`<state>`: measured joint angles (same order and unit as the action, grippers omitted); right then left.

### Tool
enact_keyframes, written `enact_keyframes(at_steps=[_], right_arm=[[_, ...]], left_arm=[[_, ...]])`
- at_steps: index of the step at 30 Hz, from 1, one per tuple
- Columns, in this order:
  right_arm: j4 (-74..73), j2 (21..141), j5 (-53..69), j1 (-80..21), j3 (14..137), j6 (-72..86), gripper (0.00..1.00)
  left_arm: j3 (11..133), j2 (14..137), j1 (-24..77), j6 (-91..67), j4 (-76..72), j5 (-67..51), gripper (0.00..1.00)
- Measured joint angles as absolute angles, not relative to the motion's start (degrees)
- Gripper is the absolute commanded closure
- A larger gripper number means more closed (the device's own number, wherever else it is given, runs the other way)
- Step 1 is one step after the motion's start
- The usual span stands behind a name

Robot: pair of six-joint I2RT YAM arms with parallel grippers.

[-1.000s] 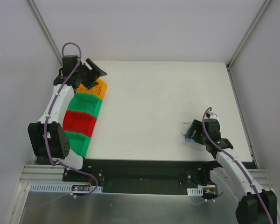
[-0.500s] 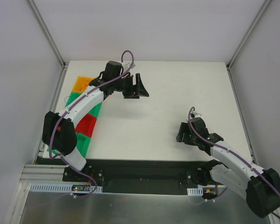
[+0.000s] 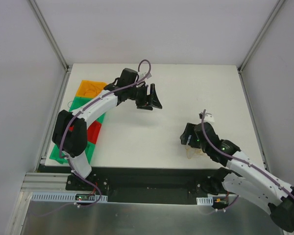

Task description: Untangle the cables

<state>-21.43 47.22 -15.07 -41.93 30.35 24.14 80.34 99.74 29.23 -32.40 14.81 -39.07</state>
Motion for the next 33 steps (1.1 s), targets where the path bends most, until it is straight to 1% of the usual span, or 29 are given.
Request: enact_keyframes(at_steps=[2, 5, 7, 8, 9, 11, 14, 17, 20, 24, 28, 30, 33], right_arm=[[-25.0, 42.9, -19.1, -40.6, 30.8, 25.8, 0.21], [-29.3, 38.2, -22.3, -35.4, 31.0, 27.5, 0.21], [-30.9, 36.9, -21.8, -30.5, 30.8, 27.7, 0.24], [-31.0, 37.1, -21.1, -28.4, 30.5, 27.7, 0.27], [-31.0, 37.6, -20.0, -26.9, 30.1, 27.6, 0.3], [-30.5, 40.2, -16.5, -25.6, 29.2, 26.5, 0.33], [-29.6, 48.2, -11.1, -28.1, 29.6, 25.1, 0.33], [-28.4, 57.8, -8.0, -37.1, 32.4, 23.3, 0.35], [-24.6, 61.3, -4.2, -43.9, 35.3, 22.6, 0.35], [-20.8, 59.1, -3.1, -45.7, 36.0, 23.0, 0.32], [-22.4, 51.7, -8.0, -45.7, 35.0, 24.8, 0.3], [-24.2, 46.7, -11.6, -45.5, 33.5, 26.4, 0.31], [-26.1, 41.2, -15.2, -44.4, 30.8, 28.6, 0.37]], left_arm=[[80.5, 100.4, 29.8, -32.4, 14.8, -39.7, 0.32], [80.9, 101.7, 30.8, -32.8, 14.7, -41.1, 0.32], [81.1, 102.4, 31.6, -33.3, 14.7, -42.0, 0.33], [81.1, 102.7, 32.0, -33.4, 14.7, -42.4, 0.33], [81.2, 102.9, 32.5, -33.5, 14.7, -42.9, 0.34], [81.3, 103.2, 33.6, -33.6, 14.6, -43.4, 0.34], [81.6, 103.8, 35.0, -33.8, 14.3, -44.4, 0.35], [81.9, 105.0, 36.3, -34.0, 14.1, -45.0, 0.38], [81.9, 105.7, 37.1, -34.1, 14.1, -44.9, 0.38], [81.9, 105.7, 37.1, -34.1, 14.0, -44.4, 0.39], [81.9, 105.7, 37.1, -34.1, 14.0, -44.4, 0.41], [81.9, 105.8, 37.5, -34.1, 14.0, -44.4, 0.42], [82.0, 106.1, 39.1, -34.1, 13.9, -44.5, 0.45]])
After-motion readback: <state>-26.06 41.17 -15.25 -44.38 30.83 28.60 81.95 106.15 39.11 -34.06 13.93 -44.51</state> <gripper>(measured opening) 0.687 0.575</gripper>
